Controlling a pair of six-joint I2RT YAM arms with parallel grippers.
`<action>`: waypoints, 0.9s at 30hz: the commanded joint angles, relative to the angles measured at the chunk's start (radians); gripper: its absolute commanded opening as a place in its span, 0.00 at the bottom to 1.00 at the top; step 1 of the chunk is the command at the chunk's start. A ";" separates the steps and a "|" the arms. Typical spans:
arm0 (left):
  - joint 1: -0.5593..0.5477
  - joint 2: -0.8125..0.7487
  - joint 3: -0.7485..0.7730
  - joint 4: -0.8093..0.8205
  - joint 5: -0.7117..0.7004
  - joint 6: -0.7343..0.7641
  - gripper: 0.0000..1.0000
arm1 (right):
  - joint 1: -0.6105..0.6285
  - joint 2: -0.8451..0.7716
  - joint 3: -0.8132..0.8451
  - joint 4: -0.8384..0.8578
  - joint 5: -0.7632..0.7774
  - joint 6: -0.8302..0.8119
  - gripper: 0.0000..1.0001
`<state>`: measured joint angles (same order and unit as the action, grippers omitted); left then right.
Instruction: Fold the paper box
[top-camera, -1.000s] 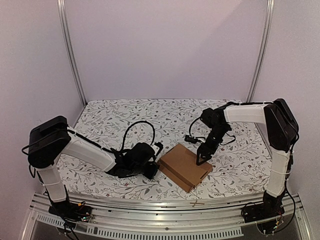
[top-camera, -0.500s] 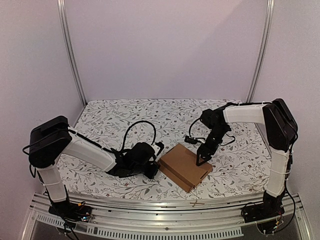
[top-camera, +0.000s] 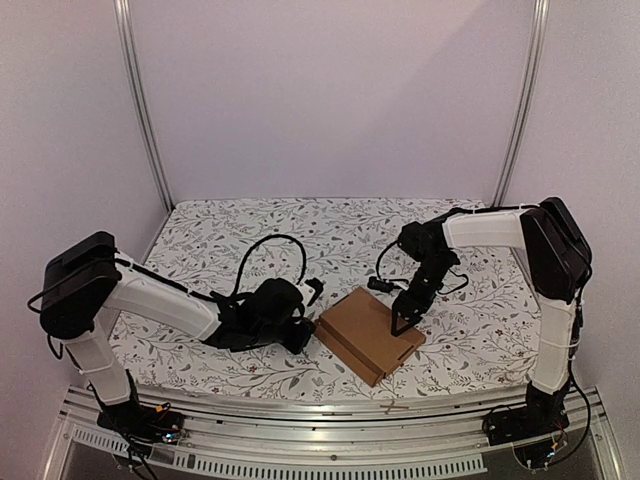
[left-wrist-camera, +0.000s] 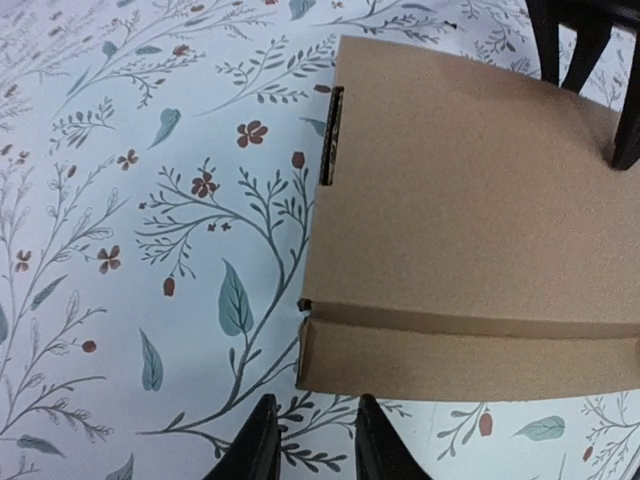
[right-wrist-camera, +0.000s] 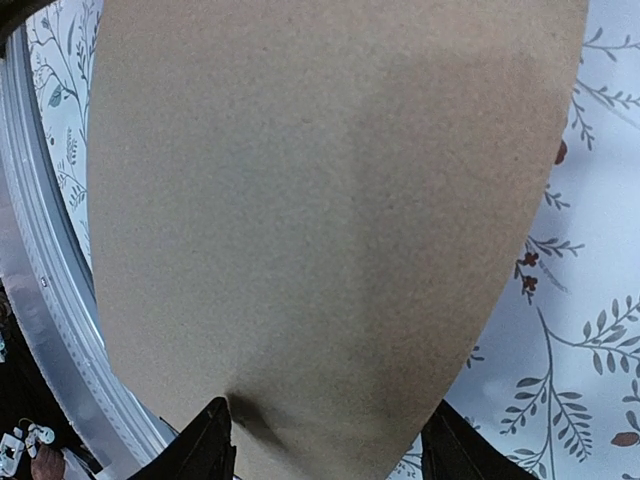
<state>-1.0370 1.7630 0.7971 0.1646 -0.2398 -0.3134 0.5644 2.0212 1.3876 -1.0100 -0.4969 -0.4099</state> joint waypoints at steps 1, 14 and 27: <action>0.029 -0.055 -0.025 -0.022 -0.012 0.025 0.30 | 0.006 -0.028 0.023 -0.012 -0.014 0.004 0.62; 0.097 0.064 0.008 0.076 0.129 0.103 0.25 | 0.007 -0.023 0.021 -0.016 -0.015 -0.003 0.63; 0.098 0.090 0.025 0.089 0.145 0.114 0.16 | 0.006 -0.006 0.024 -0.018 -0.016 -0.001 0.62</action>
<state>-0.9535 1.8210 0.7986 0.2497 -0.1043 -0.2089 0.5648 2.0209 1.3888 -1.0210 -0.5037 -0.4084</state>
